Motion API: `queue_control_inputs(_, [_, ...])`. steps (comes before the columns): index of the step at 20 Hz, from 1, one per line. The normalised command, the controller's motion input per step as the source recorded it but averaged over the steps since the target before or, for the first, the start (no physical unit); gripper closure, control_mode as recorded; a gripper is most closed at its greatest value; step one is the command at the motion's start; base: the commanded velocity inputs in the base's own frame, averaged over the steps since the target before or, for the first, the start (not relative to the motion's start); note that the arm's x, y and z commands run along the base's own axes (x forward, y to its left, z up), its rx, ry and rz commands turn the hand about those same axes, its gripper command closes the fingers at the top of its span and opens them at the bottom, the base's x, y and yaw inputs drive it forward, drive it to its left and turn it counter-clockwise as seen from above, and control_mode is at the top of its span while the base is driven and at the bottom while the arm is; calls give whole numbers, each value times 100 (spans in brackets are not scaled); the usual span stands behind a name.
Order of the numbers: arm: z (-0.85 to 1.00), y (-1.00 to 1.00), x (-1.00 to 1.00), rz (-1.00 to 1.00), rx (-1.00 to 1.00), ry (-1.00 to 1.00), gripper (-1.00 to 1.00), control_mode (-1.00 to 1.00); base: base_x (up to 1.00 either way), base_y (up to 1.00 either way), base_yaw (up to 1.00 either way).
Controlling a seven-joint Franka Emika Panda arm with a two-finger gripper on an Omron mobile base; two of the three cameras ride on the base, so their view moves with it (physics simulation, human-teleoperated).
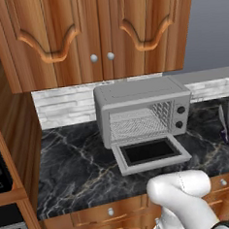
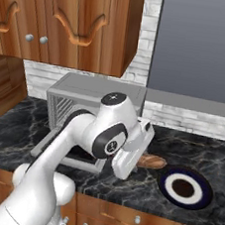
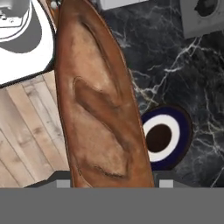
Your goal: Pull the toaster oven rack outwards. Pick up the baguette from the plate and place it on the toaster oven rack. Close the toaster oven door fully and set the temperature to the lowest setting.
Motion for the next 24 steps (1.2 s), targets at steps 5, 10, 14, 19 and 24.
queue_control_inputs(5, [53,61,-22,-6,-2,-6,100,-100,0,0,0])
queue_control_inputs(10, [73,44,-7,0,4,-4,100,-100,0,0,0])
queue_control_inputs(14, [62,43,-2,0,6,0,100,-100,0,0,0])
queue_control_inputs(19, [30,47,0,4,5,0,100,-100,0,0,0])
queue_control_inputs(24, [0,54,0,7,0,0,100,-100,0,0,0])
